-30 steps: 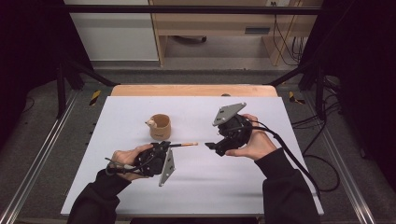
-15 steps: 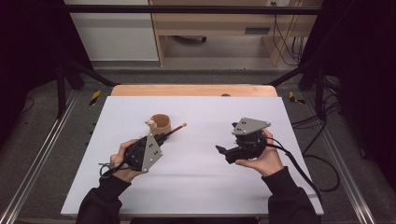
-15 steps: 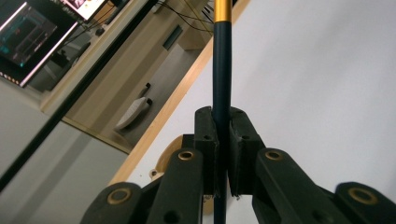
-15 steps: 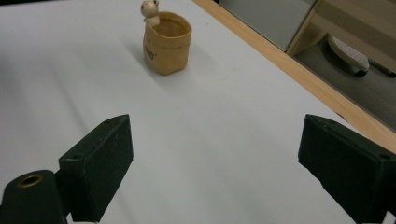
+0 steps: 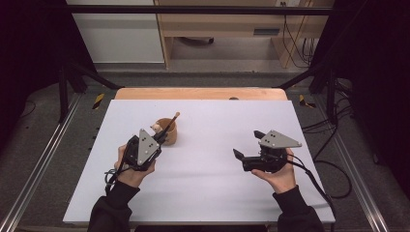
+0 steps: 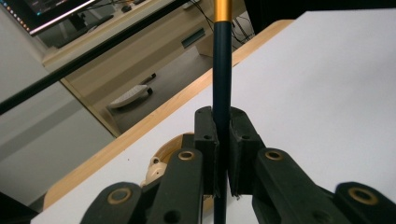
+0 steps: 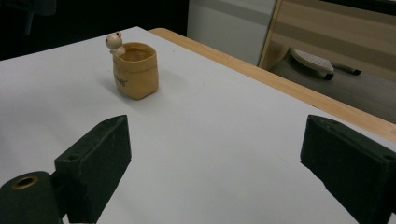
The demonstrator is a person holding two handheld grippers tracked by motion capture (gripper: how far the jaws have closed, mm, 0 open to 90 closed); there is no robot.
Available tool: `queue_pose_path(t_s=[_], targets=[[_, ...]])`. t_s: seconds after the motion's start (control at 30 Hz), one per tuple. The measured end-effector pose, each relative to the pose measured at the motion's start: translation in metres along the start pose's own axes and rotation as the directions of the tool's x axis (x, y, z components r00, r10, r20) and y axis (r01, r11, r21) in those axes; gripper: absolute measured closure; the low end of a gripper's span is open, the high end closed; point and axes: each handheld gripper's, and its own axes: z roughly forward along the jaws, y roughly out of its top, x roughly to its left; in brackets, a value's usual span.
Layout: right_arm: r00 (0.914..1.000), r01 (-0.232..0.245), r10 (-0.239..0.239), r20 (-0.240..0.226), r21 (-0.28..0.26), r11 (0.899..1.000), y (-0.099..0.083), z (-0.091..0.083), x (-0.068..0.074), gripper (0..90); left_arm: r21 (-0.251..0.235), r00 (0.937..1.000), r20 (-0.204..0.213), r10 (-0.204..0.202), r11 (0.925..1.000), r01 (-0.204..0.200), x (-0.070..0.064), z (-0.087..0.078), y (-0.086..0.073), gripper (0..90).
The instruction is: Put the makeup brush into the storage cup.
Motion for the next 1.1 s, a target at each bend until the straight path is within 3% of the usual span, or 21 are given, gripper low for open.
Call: queue_pose_path(t_s=[0.1,0.13,0.3,0.53,0.83,1.1], targets=[[0.9998,-0.017,0.017,0.014,-0.015,1.0,-0.005,-0.001,-0.002,8.5,-0.007,0.9995,-0.01,-0.031,0.9995,0.031,0.002,0.002,0.001,83.4],[0.9997,-0.019,0.019,0.017,-0.019,1.0,-0.007,-0.002,-0.002,8.7,-0.015,0.9978,-0.012,-0.066,0.9977,0.066,0.005,0.004,0.001,83.4],[0.9989,-0.035,0.035,0.031,-0.025,0.999,-0.017,-0.001,-0.004,8.7,-0.03,0.9934,-0.038,-0.108,0.9938,0.107,0.009,0.009,0.003,83.4],[0.9974,-0.048,0.049,0.053,-0.027,0.999,-0.025,0.001,-0.005,8.4,-0.062,0.9817,-0.073,-0.176,0.9832,0.172,0.017,0.017,0.004,83.4],[0.9974,-0.042,0.043,0.058,-0.021,0.999,-0.028,0.004,-0.004,8.7,-0.078,0.9734,-0.113,-0.199,0.9785,0.191,0.028,0.029,0.001,83.4],[0.9971,-0.043,0.045,0.061,-0.031,0.999,-0.029,0.004,-0.006,8.9,-0.094,0.962,-0.143,-0.233,0.9708,0.221,0.032,0.045,0.002,83.4]])
